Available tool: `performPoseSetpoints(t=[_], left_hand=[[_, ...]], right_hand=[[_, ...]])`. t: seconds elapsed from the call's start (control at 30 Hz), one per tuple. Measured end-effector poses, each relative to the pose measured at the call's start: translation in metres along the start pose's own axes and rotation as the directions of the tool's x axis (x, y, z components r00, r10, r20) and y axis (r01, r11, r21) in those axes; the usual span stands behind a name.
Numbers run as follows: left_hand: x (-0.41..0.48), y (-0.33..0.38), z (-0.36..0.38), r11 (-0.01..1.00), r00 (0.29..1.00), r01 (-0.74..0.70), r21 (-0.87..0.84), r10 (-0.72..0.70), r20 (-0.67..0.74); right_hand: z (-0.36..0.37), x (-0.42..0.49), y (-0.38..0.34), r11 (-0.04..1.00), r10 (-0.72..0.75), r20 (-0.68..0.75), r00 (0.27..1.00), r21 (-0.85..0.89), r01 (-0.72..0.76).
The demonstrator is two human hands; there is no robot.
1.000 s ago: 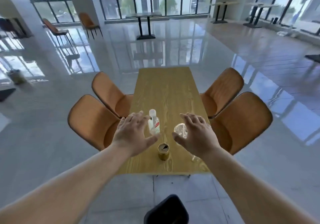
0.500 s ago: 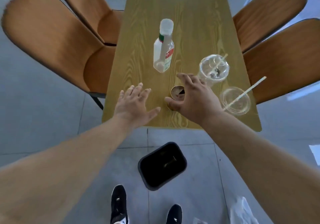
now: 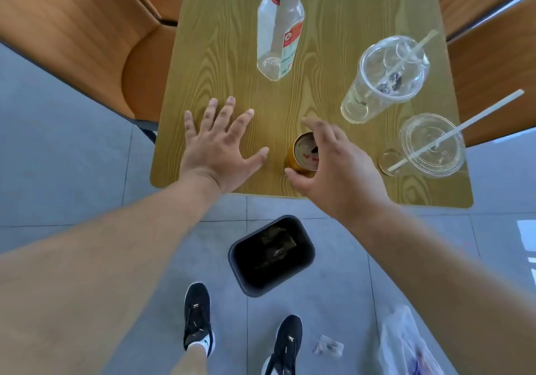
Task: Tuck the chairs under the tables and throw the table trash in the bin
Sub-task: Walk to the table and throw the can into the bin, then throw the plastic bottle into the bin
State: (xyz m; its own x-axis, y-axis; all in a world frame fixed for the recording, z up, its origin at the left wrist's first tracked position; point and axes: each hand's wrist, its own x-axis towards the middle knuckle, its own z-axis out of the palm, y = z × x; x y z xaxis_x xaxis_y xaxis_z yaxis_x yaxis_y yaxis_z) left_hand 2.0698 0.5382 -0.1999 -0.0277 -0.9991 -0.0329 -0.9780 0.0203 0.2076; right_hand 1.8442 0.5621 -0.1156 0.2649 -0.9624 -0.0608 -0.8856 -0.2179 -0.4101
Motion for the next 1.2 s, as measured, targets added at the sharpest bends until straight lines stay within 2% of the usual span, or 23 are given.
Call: performPoseSetpoints(t=[0.3, 0.4, 0.5, 0.6, 0.67, 0.8, 0.87, 1.03, 1.2], left_hand=[[0.001, -0.002, 0.003, 1.000, 1.000, -0.008, -0.024, 0.008, -0.011], [0.002, -0.004, 0.004, 1.000, 0.999, -0.021, -0.009, 0.021, -0.027], [0.001, -0.004, 0.003, 1.000, 0.999, -0.020, -0.020, 0.019, -0.027], [-0.001, -0.003, 0.002, 0.999, 1.000, -0.012, -0.035, 0.011, -0.019], [0.000, -0.004, 0.003, 0.999, 1.000, -0.012, -0.033, 0.011, -0.015], [0.002, -0.005, 0.003, 1.000, 1.000, -0.015, -0.022, 0.015, -0.004], [0.001, -0.005, 0.004, 1.000, 1.000, -0.018, -0.024, 0.018, -0.006], [0.002, -0.005, 0.007, 0.999, 0.999, -0.027, -0.037, 0.026, -0.025], [0.002, -0.006, 0.009, 0.999, 0.999, -0.029, -0.035, 0.028, -0.032]], right_hand=[[0.029, -0.116, -0.010, 1.000, 0.006, 0.182, 0.983, -0.019, -0.003], [0.039, -0.121, -0.005, 0.997, 0.074, 0.258, 0.963, 0.006, -0.078], [0.035, -0.112, -0.010, 0.996, 0.073, 0.214, 0.974, 0.037, -0.083], [0.014, -0.073, -0.021, 0.998, -0.012, 0.012, 1.000, 0.064, 0.011], [-0.005, -0.030, -0.027, 0.994, -0.046, -0.149, 0.988, 0.092, 0.060], [-0.039, 0.068, -0.035, 0.975, 0.036, -0.303, 0.952, 0.218, 0.033], [-0.048, 0.111, -0.037, 0.965, 0.089, -0.303, 0.949, 0.263, -0.006], [-0.053, 0.183, -0.040, 0.932, 0.148, -0.185, 0.972, 0.354, -0.075], [-0.036, 0.197, -0.038, 0.944, 0.156, -0.087, 0.984, 0.306, -0.122]])
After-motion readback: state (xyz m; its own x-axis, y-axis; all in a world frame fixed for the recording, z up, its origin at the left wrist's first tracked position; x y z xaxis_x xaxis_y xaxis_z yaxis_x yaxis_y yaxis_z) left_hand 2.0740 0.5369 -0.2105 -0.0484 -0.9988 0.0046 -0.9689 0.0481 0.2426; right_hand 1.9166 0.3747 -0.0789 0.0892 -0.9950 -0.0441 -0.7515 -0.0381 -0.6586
